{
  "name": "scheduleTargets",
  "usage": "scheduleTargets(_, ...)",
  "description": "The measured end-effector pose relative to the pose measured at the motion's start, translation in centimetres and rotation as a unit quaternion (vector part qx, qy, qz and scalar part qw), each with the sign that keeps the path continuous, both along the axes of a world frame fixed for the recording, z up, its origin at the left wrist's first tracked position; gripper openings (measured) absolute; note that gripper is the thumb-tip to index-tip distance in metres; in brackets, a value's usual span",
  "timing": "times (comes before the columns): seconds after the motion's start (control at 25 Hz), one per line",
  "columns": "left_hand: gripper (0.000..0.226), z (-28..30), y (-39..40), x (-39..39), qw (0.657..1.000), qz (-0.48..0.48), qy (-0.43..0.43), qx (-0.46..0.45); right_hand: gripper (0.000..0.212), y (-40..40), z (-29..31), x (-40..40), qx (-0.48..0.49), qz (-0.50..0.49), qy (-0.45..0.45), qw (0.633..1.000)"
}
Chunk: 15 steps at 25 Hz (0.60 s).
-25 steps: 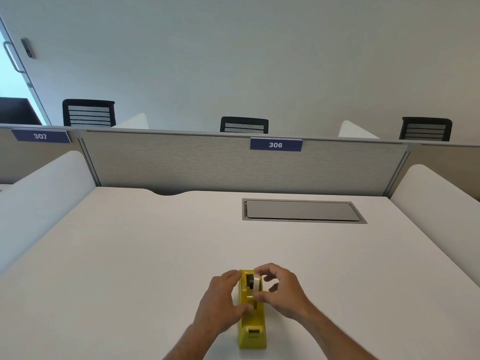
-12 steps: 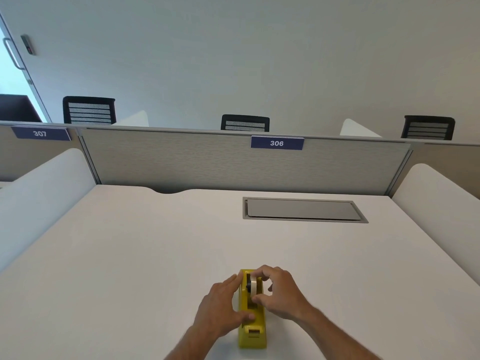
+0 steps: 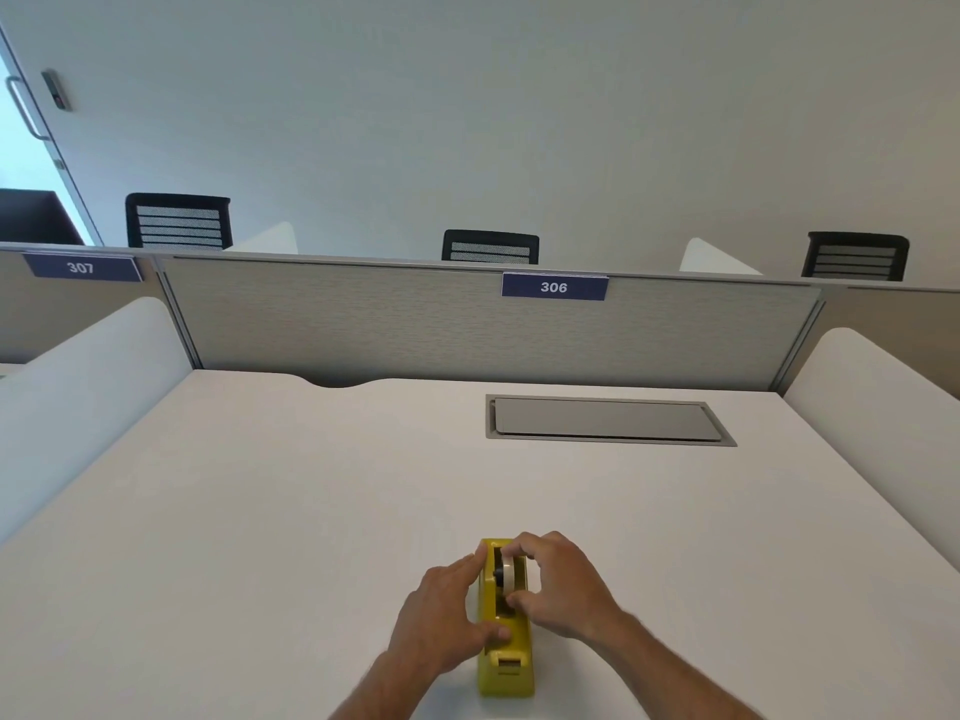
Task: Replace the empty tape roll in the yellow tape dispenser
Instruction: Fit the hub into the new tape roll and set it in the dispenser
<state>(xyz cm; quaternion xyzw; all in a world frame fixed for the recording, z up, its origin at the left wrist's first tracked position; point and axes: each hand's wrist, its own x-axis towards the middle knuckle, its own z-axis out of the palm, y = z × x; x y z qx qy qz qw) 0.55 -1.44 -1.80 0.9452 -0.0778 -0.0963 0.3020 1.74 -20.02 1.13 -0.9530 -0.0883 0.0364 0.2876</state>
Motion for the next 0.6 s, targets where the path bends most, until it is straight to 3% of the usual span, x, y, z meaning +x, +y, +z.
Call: scheduleTargets(0.6, 0.109, 0.32, -0.02, 0.00, 1.000, 0.007, 0.018, -0.021, 0.058, 0.50, -0.76, -0.91, 0.018, -0.035, -0.003, 0.999)
